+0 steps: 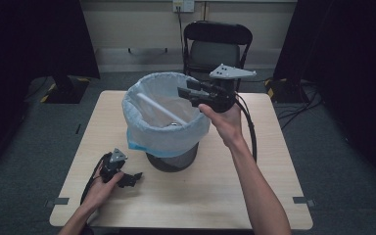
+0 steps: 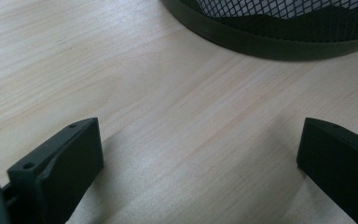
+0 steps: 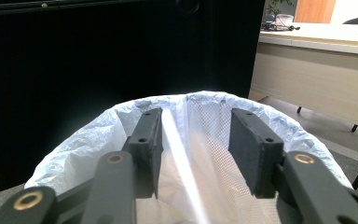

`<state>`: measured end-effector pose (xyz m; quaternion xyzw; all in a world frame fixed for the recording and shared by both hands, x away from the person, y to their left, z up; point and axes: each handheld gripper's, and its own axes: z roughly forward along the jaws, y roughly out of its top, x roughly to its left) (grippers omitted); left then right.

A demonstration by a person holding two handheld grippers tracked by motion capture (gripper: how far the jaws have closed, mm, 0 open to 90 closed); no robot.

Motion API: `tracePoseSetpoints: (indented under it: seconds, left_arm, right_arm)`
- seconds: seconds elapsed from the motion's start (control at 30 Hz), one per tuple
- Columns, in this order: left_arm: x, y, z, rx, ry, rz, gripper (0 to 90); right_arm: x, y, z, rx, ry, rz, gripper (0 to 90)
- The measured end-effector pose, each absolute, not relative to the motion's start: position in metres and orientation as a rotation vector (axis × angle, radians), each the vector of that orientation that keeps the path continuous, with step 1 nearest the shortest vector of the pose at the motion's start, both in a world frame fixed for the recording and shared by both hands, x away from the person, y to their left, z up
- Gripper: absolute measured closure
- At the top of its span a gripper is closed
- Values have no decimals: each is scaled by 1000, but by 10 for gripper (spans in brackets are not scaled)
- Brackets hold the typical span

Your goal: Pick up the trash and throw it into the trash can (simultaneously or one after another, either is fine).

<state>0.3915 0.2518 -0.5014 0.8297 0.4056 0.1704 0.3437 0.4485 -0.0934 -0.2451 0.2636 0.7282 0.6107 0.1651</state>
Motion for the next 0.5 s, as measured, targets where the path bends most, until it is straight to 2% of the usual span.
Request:
tracePoseSetpoints:
  seconds: [0.5]
  left_arm:
    - [392, 252, -501, 2156, 1053, 443, 0]
  right_arm:
    - [450, -99, -242, 783, 2078, 1662, 377]
